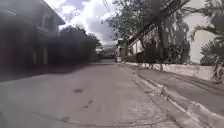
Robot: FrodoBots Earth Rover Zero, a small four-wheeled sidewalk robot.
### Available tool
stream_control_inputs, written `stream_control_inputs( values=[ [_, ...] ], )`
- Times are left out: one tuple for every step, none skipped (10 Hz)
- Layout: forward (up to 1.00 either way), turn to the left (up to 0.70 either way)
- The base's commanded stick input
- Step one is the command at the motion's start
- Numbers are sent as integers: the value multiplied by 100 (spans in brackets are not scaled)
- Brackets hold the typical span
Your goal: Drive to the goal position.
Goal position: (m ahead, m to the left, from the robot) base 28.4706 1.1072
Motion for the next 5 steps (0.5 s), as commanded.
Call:
stream_control_inputs(
  values=[
    [100, 0],
    [100, 0],
    [100, 0],
    [100, 0],
    [100, 0]
  ],
)
